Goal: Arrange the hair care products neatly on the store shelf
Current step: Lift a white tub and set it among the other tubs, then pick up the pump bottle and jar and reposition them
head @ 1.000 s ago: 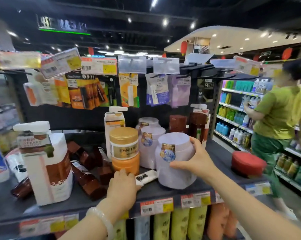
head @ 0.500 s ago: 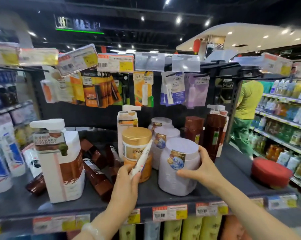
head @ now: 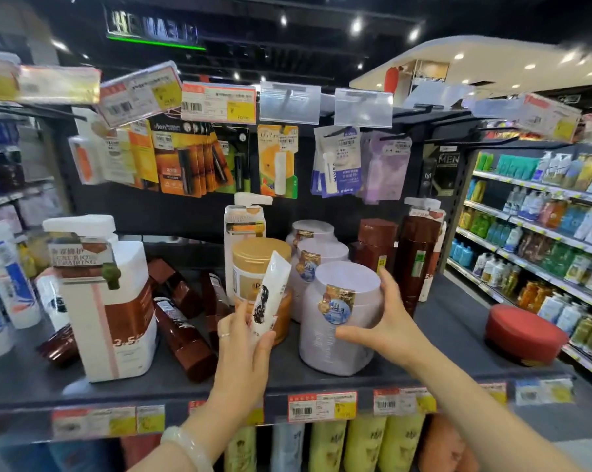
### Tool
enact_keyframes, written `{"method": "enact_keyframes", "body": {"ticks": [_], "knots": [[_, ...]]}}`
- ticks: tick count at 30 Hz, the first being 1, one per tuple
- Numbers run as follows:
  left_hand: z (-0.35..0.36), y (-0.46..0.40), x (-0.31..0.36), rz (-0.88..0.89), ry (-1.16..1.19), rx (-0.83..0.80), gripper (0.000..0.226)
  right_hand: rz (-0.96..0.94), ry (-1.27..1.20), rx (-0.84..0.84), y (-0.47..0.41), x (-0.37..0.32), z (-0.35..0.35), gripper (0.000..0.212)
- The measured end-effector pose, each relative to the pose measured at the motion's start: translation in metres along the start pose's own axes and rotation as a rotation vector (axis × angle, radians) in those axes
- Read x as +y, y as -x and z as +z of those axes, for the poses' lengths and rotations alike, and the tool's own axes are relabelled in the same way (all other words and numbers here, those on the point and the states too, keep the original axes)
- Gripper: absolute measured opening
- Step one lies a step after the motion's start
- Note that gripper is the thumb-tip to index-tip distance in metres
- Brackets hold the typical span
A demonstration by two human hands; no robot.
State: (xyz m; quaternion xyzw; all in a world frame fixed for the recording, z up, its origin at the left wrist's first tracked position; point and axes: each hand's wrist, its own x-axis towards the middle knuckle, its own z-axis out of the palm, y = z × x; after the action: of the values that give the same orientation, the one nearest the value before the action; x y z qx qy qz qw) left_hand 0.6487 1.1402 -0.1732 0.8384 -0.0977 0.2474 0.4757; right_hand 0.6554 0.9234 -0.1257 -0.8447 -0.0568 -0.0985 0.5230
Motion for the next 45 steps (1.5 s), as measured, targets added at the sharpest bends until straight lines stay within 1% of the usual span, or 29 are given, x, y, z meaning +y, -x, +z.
{"method": "enact_keyframes", "body": {"ticks": [1, 2, 3, 4, 5, 6, 7, 8, 9, 10, 12, 14, 16, 20, 24, 26, 30, 32, 35, 41, 45], "knots": [[-0.001, 0.001, -0.001, -0.010, -0.002, -0.004, 0.057, -0.083, 0.049, 0.110, 0.006, -0.008, 0.003, 0.114], [-0.002, 0.001, -0.003, -0.023, 0.000, -0.005, 0.056, -0.220, 0.075, 0.238, 0.013, -0.018, 0.007, 0.102], [-0.004, 0.001, -0.004, -0.038, 0.002, -0.003, 0.054, -0.374, 0.080, 0.341, 0.021, -0.028, 0.014, 0.084], [-0.005, 0.002, -0.006, -0.050, 0.004, 0.004, 0.053, -0.491, 0.074, 0.370, 0.027, -0.037, 0.021, 0.065], [-0.007, 0.003, -0.007, -0.065, 0.013, 0.008, 0.052, -0.548, 0.071, 0.322, 0.032, -0.045, 0.032, 0.047], [-0.009, 0.004, -0.008, -0.081, 0.033, 0.005, 0.051, -0.555, 0.079, 0.220, 0.034, -0.049, 0.045, 0.035], [-0.012, 0.004, -0.009, -0.106, 0.060, -0.004, 0.050, -0.515, 0.093, 0.088, 0.036, -0.052, 0.058, 0.029], [-0.014, 0.005, -0.009, -0.130, 0.084, -0.018, 0.046, -0.433, 0.100, -0.052, 0.036, -0.052, 0.071, 0.028], [-0.017, 0.006, -0.008, -0.152, 0.094, -0.032, 0.041, -0.340, 0.094, -0.154, 0.034, -0.048, 0.083, 0.029], [-0.020, 0.007, -0.007, -0.162, 0.098, -0.040, 0.039, -0.252, 0.076, -0.197, 0.031, -0.044, 0.094, 0.029], [-0.024, 0.011, -0.007, -0.179, 0.110, -0.047, 0.037, -0.092, -0.007, -0.194, 0.022, -0.036, 0.109, 0.030], [-0.028, 0.016, -0.007, -0.196, 0.111, -0.063, 0.037, -0.030, -0.093, -0.185, 0.016, -0.029, 0.121, 0.028], [-0.030, 0.021, -0.007, -0.184, 0.079, -0.089, 0.042, -0.062, -0.079, -0.180, 0.015, -0.022, 0.132, 0.029], [-0.031, 0.029, -0.008, -0.105, -0.025, -0.120, 0.047, -0.137, -0.043, -0.163, 0.019, -0.021, 0.136, 0.034], [-0.031, 0.040, -0.011, -0.077, -0.156, -0.125, 0.054, -0.148, 0.000, -0.191, 0.020, -0.022, 0.131, 0.036], [-0.030, 0.042, -0.011, -0.062, -0.158, -0.116, 0.055, -0.131, -0.002, -0.178, 0.021, -0.022, 0.131, 0.039], [-0.028, 0.041, -0.012, -0.114, -0.161, -0.076, 0.056, -0.049, -0.053, -0.172, 0.023, -0.022, 0.133, 0.048], [-0.027, 0.041, -0.013, -0.114, -0.161, -0.065, 0.057, -0.011, -0.094, -0.163, 0.023, -0.020, 0.131, 0.051], [-0.028, 0.041, -0.014, -0.100, -0.161, -0.065, 0.059, 0.031, -0.107, -0.177, 0.023, -0.019, 0.130, 0.045], [-0.035, 0.041, -0.015, -0.134, -0.126, -0.068, 0.060, -0.006, 0.026, -0.168, 0.024, -0.020, 0.133, 0.043], [-0.042, 0.044, -0.022, -0.107, -0.139, -0.058, 0.056, -0.006, 0.052, -0.167, 0.024, -0.022, 0.137, 0.050]]}}
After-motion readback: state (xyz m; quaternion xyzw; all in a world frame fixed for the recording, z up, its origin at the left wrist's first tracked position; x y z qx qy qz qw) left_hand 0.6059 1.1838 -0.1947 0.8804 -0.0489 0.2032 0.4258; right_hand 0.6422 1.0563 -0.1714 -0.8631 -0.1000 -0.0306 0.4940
